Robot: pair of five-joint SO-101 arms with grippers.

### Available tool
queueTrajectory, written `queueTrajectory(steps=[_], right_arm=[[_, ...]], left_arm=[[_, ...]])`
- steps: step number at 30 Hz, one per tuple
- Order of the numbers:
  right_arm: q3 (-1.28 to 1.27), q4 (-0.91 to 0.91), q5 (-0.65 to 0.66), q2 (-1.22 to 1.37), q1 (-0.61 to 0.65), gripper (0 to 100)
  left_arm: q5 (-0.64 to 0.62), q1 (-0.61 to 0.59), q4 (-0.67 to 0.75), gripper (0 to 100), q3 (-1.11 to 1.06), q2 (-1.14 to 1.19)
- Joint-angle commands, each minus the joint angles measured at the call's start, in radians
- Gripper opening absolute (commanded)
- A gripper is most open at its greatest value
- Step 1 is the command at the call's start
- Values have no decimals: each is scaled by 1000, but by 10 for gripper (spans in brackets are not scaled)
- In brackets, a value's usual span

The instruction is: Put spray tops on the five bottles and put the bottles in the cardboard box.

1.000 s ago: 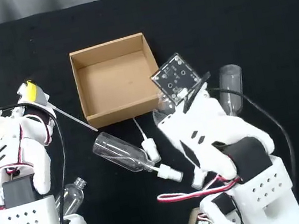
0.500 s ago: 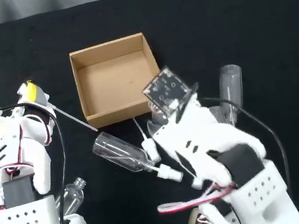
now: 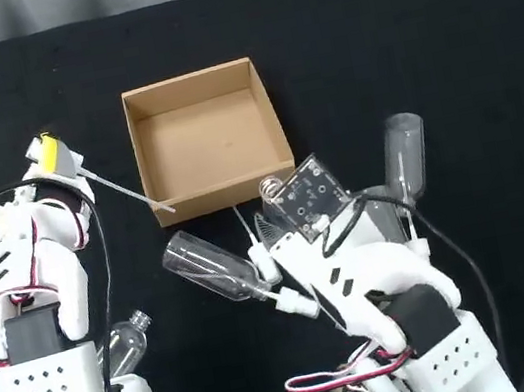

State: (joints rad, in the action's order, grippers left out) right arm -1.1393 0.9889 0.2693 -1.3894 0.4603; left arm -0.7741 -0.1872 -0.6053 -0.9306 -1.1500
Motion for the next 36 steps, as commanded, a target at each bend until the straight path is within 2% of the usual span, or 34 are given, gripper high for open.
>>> queueTrajectory(steps=[1, 6, 12, 22, 36], right_arm=[[-12, -52, 32, -24, 14, 145], [-85, -135, 38, -25, 15, 145], [-166, -232, 38, -25, 29, 145], [-209, -282, 38, -25, 29, 145], [-231, -287, 40, -25, 66, 145]], left_arm=[[-40, -1, 25, 28, 54, -23], [-206, -1, 26, 28, 54, -23], [-279, 2, 26, 28, 65, -23], [-285, 185, 26, 28, 77, -23], [-290, 200, 26, 28, 116, -23]])
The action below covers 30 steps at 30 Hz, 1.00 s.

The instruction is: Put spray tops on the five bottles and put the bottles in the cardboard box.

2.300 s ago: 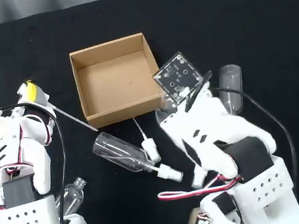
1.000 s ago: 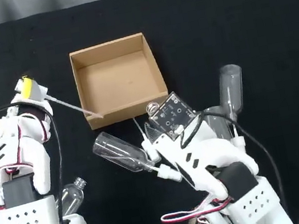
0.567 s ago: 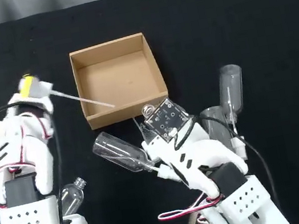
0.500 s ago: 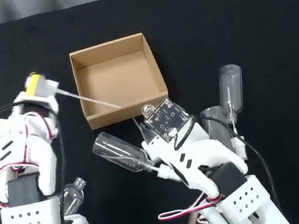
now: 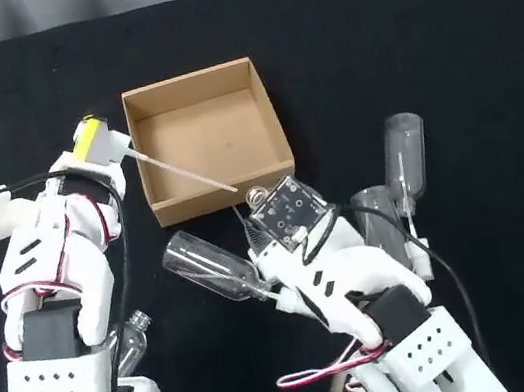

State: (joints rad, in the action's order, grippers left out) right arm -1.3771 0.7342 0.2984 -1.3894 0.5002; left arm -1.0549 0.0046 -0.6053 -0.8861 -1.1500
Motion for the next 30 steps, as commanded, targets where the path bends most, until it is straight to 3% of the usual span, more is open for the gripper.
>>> queueTrajectory(steps=[1, 7, 30], right_arm=[[5, -32, 11, -25, 26, 145], [5, -32, 11, -25, 28, 145], [7, -31, 11, -25, 28, 145]], left_arm=[[-9, 16, 26, 28, 71, -23], [-3, 102, 26, 28, 61, -23], [54, 99, 61, 28, 13, -23]])
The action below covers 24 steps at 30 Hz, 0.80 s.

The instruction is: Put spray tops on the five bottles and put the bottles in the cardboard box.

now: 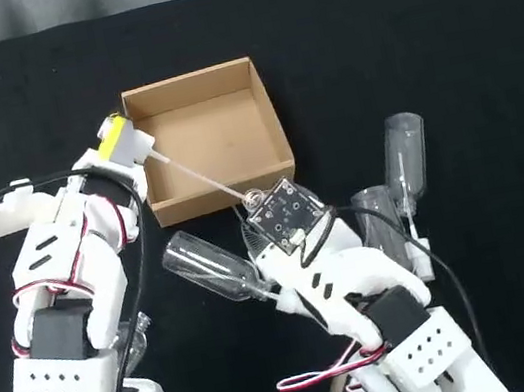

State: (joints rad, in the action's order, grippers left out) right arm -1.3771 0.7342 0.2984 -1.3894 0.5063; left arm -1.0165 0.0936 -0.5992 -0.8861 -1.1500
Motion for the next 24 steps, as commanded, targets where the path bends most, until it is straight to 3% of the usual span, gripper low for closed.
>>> queueTrajectory(steps=[1, 7, 16, 24], right_arm=[[7, -31, 11, -25, 21, 145], [7, -31, 11, -25, 21, 145], [7, -29, 5, -25, 21, 145], [7, -28, 3, -25, 21, 145]], left_arm=[[15, 10, 80, 28, -7, -23], [15, 21, 219, 28, -114, -23], [17, 27, 219, 28, -128, -23], [77, 139, 219, 28, -168, -23]])
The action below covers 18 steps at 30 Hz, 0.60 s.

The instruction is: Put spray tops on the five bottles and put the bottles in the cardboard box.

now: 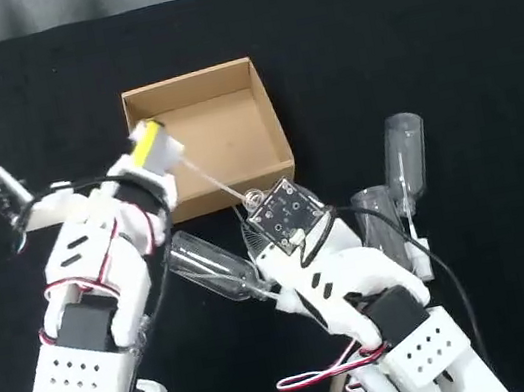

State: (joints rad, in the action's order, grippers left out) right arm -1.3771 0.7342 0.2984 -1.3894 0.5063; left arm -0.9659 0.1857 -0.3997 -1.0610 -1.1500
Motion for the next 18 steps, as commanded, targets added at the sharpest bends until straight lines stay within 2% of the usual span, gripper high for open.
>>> queueTrajectory(steps=[1, 9, 18], right_arm=[[7, -26, 3, -25, 21, 145], [7, -25, 3, -25, 20, 145], [5, -23, 2, -25, 14, 145]], left_arm=[[26, 48, 20, 28, 7, -23], [23, 54, 21, 28, -16, -23], [28, 160, 20, 28, -47, -23]])
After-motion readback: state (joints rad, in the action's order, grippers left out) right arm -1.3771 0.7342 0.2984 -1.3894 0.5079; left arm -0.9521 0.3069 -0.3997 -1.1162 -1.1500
